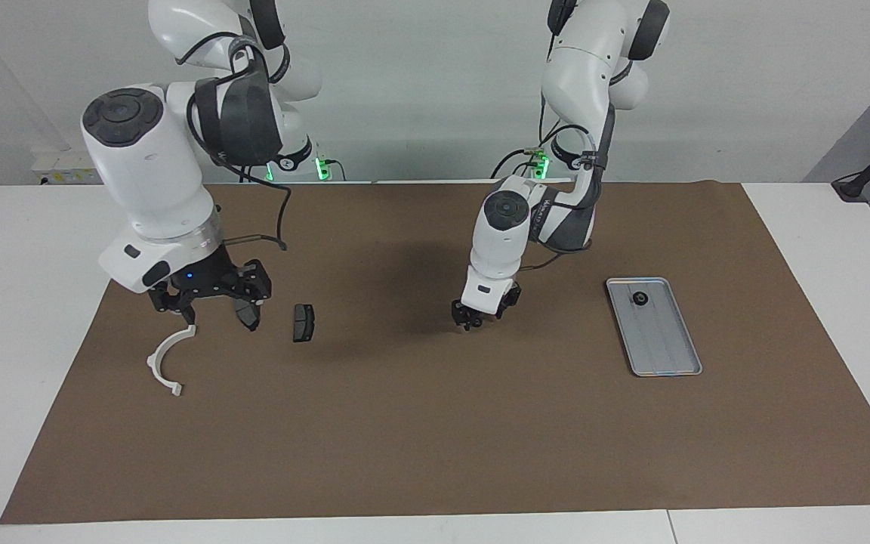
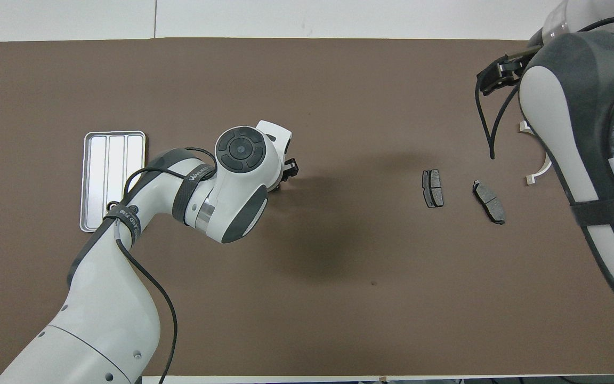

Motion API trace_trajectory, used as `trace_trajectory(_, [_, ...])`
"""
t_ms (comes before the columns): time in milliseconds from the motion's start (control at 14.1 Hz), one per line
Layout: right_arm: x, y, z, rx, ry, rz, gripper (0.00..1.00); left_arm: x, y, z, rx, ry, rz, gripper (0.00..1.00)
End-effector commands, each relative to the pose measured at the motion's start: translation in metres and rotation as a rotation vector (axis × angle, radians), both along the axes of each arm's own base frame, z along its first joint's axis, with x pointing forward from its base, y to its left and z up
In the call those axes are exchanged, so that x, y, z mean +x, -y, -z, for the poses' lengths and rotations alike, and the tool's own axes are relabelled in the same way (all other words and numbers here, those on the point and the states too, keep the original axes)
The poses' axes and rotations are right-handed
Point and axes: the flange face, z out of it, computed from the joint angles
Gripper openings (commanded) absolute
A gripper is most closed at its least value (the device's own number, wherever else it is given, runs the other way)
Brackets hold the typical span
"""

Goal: Pick bearing gear from pile to tray
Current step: 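Carry the bearing toward the tray while the right gripper returns to rest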

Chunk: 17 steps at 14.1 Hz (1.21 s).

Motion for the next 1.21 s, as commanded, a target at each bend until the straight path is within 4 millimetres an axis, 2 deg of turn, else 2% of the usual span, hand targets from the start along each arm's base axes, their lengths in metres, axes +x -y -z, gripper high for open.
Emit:
trace_trajectory(0, [-0.013, 0.019, -0.014, -0.001, -0.021, -0.042, 1.0, -0.002, 0.0, 0.006, 0.006, 0.03, -0.019, 0.55])
trace_trajectory(71, [-0.016, 0.025, -0.019, -0.003, -0.023, -0.046, 1.0, -0.004, -0.002, 0.009, 0.008, 0.026, -0.019, 0.52])
trace_trajectory(496, [-0.045, 0.038, -0.055, -0.005, -0.024, -0.029, 1.0, -0.007, 0.003, 0.014, 0.013, 0.018, -0.013, 0.51])
trace_trajectory(638, [-0.076, 0.035, -0.061, -0.012, -0.02, -0.041, 1.0, -0.007, 0.003, 0.014, 0.011, 0.021, -0.022, 0.5])
trace_trajectory(780, [-0.106, 0.039, -0.053, 0.024, -0.008, -0.027, 1.0, -0.008, 0.004, 0.013, 0.01, 0.022, -0.02, 0.48])
trace_trajectory(993, [-0.132, 0.042, -0.054, 0.042, 0.001, -0.013, 1.0, -0.01, 0.007, 0.013, 0.009, 0.023, -0.029, 0.35])
trace_trajectory(1134, [-0.138, 0.052, -0.067, 0.05, 0.02, 0.004, 1.0, -0.011, 0.006, 0.015, 0.024, 0.016, -0.03, 0.09])
